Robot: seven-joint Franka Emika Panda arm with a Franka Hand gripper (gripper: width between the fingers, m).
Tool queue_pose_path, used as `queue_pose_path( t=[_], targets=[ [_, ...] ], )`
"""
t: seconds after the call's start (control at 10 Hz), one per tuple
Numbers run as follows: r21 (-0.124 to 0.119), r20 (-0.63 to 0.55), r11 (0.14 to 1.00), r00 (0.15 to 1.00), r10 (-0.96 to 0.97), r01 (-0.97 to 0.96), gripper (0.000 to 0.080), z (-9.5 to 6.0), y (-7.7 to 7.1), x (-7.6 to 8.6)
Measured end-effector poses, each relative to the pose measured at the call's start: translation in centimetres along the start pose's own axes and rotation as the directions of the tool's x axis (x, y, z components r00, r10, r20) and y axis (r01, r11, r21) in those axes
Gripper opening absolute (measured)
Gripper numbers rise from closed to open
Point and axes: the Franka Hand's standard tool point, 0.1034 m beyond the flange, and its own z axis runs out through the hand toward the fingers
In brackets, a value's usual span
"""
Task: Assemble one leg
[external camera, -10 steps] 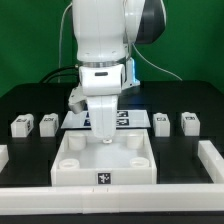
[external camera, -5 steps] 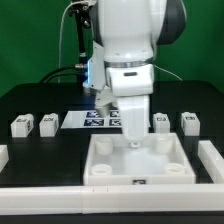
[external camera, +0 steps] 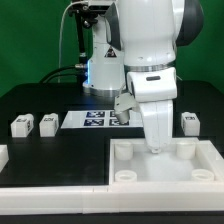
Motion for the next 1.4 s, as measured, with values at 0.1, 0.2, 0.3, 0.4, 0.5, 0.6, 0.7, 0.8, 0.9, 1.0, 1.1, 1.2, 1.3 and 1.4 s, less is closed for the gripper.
queue_pose_path(
  t=[0.1,0.2,0.3,0.4,0.5,0.6,0.7,0.8,0.9,1.0,1.1,1.2,1.3,1.4],
  targets=[
    [0.000,-0.001,1.000,1.000,-0.004,0.004,0.0058,0.00,0.00,-0.04],
    [-0.001,-0.001,1.000,1.000,-0.006,0.006,0.0058,-0.01,0.00,-0.19],
    [-0.001,-0.001,1.000,1.000,-0.005,0.005,0.0058,0.02,-0.03,-0.18],
    [0.000,-0.001,1.000,1.000,-0.004,0.004,0.0142,0.03,-0.04,-0.23],
    [0.000,-0.001,1.000,1.000,-0.003,0.003,0.0343,0.04,-0.04,-0.25],
    [0.000,-0.001,1.000,1.000,-0.003,0.003,0.0478,0.05,-0.05,-0.27],
    [0.000,-0.001,1.000,1.000,-0.002,0.002,0.0478,0.06,-0.05,-0.29],
    [0.000,-0.001,1.000,1.000,-0.002,0.002,0.0611,0.06,-0.06,-0.30],
    [0.000,-0.001,1.000,1.000,-0.002,0.002,0.0637,0.07,-0.06,-0.31],
    [0.001,-0.001,1.000,1.000,-0.002,0.002,0.0637,0.08,-0.06,-0.33],
    [0.001,-0.001,1.000,1.000,-0.002,0.002,0.0647,0.08,-0.07,-0.34],
    [0.001,-0.001,1.000,1.000,-0.001,0.001,0.0647,0.09,-0.07,-0.34],
    [0.001,0.000,1.000,1.000,-0.001,0.001,0.0649,0.09,-0.07,-0.35],
    [0.001,0.000,1.000,1.000,-0.001,0.001,0.0649,0.09,-0.07,-0.36]
  ],
)
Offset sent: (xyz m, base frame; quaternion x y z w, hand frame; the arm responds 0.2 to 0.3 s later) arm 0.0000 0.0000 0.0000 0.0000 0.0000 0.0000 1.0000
